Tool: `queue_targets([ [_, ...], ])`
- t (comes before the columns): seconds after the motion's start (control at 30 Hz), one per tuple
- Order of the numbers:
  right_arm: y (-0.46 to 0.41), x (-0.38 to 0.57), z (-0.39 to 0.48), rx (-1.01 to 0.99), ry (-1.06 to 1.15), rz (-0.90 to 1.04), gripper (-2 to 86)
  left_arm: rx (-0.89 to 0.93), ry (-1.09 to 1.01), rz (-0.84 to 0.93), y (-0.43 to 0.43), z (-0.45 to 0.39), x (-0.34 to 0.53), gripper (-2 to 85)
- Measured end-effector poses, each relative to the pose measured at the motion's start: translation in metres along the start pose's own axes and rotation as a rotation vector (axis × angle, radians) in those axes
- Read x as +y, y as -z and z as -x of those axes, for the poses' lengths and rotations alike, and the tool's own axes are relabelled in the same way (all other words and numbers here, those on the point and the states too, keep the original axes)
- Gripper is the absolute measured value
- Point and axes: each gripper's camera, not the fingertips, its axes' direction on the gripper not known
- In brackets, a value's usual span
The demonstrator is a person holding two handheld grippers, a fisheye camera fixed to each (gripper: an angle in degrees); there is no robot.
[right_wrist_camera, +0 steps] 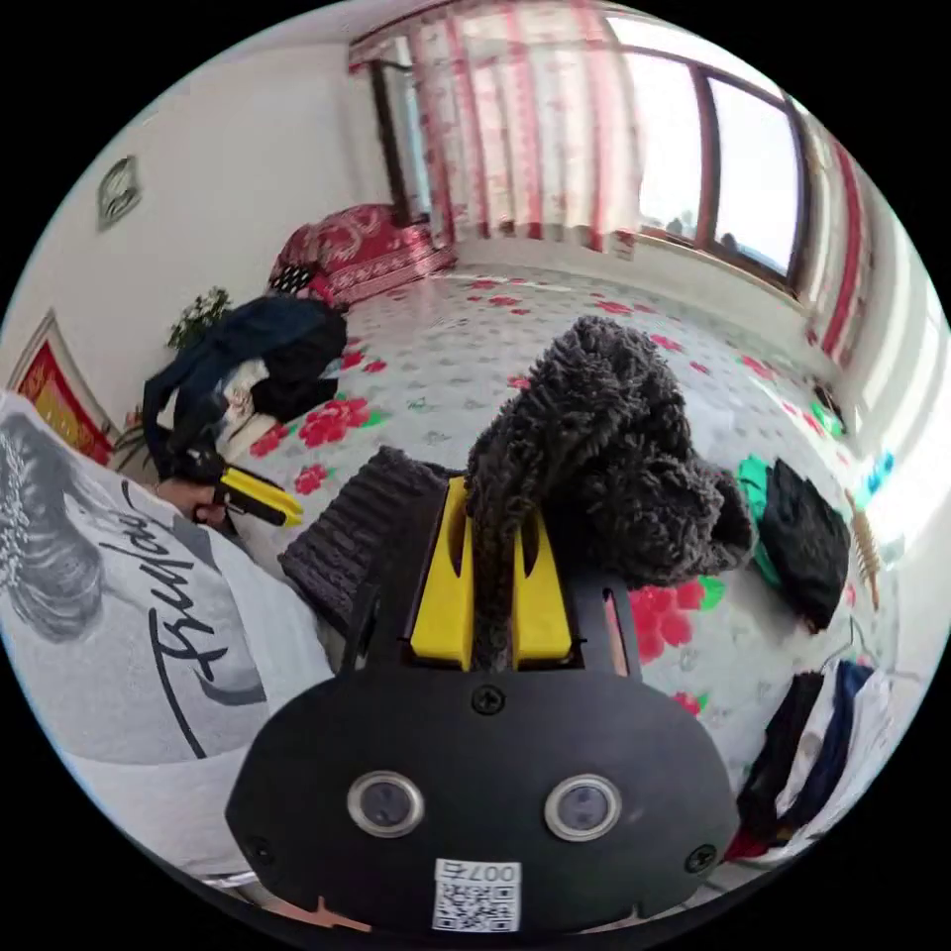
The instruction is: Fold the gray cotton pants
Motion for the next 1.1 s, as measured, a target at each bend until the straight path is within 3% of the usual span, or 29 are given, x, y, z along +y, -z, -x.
queue_targets([
  [0.13, -0.111, 0.0, 0.098, -0.182, 0.248, 0.251, 6.6, 0.048, 0.064, -0.032, 0.013, 0.016, 0.008, 8.0],
  [0.17, -0.143, 0.005, 0.112, -0.24, 0.278, 0.393, 7.5, 0.052, 0.072, -0.034, 0.015, 0.018, 0.01, 8.0],
  [0.23, -0.159, 0.009, 0.118, -0.319, 0.272, 0.455, 8.2, 0.045, 0.075, -0.05, 0.026, 0.021, 0.014, 8.0],
  [0.43, -0.121, -0.003, 0.081, -0.425, 0.174, 0.326, 8.8, 0.071, 0.025, -0.075, 0.049, 0.018, 0.006, 9.4],
  [0.57, -0.114, 0.004, 0.049, -0.346, 0.08, 0.282, 9.5, 0.09, -0.077, -0.1, 0.061, -0.001, -0.018, 11.7],
  [0.7, -0.13, 0.018, 0.041, -0.303, 0.051, 0.32, 10.2, 0.012, -0.185, 0.023, 0.037, -0.023, -0.051, 12.7],
  [0.77, -0.151, 0.029, 0.04, -0.256, 0.068, 0.399, 10.2, -0.079, -0.185, 0.124, 0.021, -0.026, -0.061, 10.4],
  [0.83, -0.152, 0.031, 0.032, -0.225, 0.073, 0.402, 10.0, -0.053, -0.232, 0.169, 0.034, -0.036, -0.064, 5.8],
  [0.97, -0.145, 0.036, -0.007, -0.312, 0.004, 0.414, 9.8, -0.065, -0.293, 0.159, 0.06, -0.053, -0.042, 3.7],
  [1.1, -0.138, 0.037, -0.052, -0.478, -0.174, 0.327, 10.1, -0.011, -0.155, 0.204, 0.04, -0.03, -0.03, 5.8],
])
